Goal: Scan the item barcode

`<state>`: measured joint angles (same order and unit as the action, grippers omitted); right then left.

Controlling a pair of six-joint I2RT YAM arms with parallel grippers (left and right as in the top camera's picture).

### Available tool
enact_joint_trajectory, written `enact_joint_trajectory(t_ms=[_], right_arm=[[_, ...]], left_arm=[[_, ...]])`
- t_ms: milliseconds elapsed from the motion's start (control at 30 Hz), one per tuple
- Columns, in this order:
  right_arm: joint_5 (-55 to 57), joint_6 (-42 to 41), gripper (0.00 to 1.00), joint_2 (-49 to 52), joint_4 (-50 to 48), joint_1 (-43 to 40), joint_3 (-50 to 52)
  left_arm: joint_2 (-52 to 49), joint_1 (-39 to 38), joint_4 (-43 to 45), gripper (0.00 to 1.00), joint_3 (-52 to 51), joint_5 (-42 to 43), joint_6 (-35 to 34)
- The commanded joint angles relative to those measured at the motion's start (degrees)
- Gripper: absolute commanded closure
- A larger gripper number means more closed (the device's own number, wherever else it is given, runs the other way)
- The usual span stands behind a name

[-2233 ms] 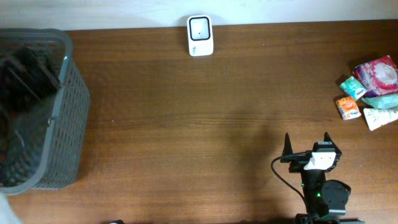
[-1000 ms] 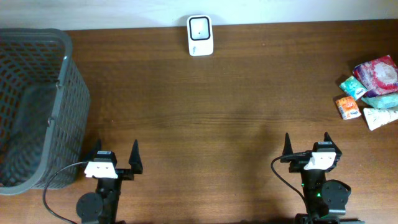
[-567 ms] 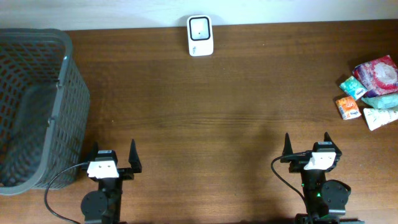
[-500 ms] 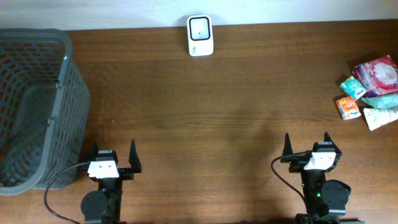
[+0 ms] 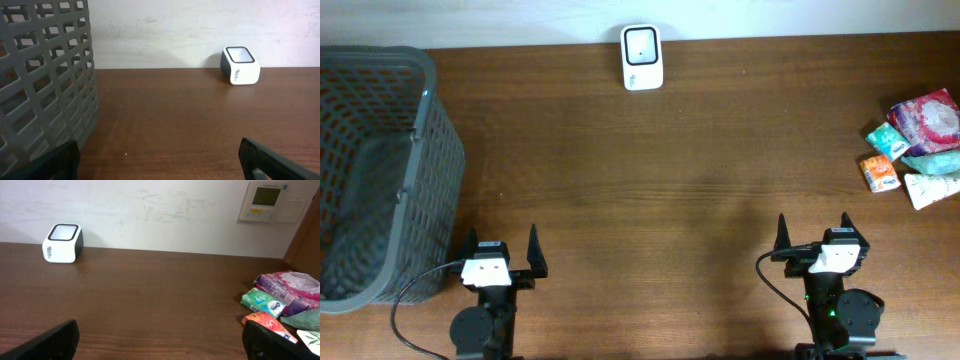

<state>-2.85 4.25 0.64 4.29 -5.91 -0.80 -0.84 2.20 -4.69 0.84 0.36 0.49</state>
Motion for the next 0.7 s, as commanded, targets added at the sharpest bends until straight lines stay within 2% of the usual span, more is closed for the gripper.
enact_joint_trajectory(t_ms=[0, 367, 500, 667], right_arm=[[0.31, -0.63, 0.01, -0.39, 0.07, -0.07, 0.48], [0.31, -0.66, 0.01, -0.46, 0.07, 0.0, 0.48], [0.26, -0.66, 0.01, -0.46, 0.2, 4.57, 0.48], [0.5, -0.66, 0.01, -0.46, 0.22, 4.46, 0.48]], left_arm=[[0.55, -0.33, -0.11, 0.01, -0.35, -0.59, 1.29], [0.55, -0.33, -0.11, 0.01, -0.35, -0.59, 1.29], [0.55, -0.33, -0.11, 0.01, -0.35, -0.59, 1.29], [0.55, -0.33, -0.11, 0.01, -0.35, -0.59, 1.29]])
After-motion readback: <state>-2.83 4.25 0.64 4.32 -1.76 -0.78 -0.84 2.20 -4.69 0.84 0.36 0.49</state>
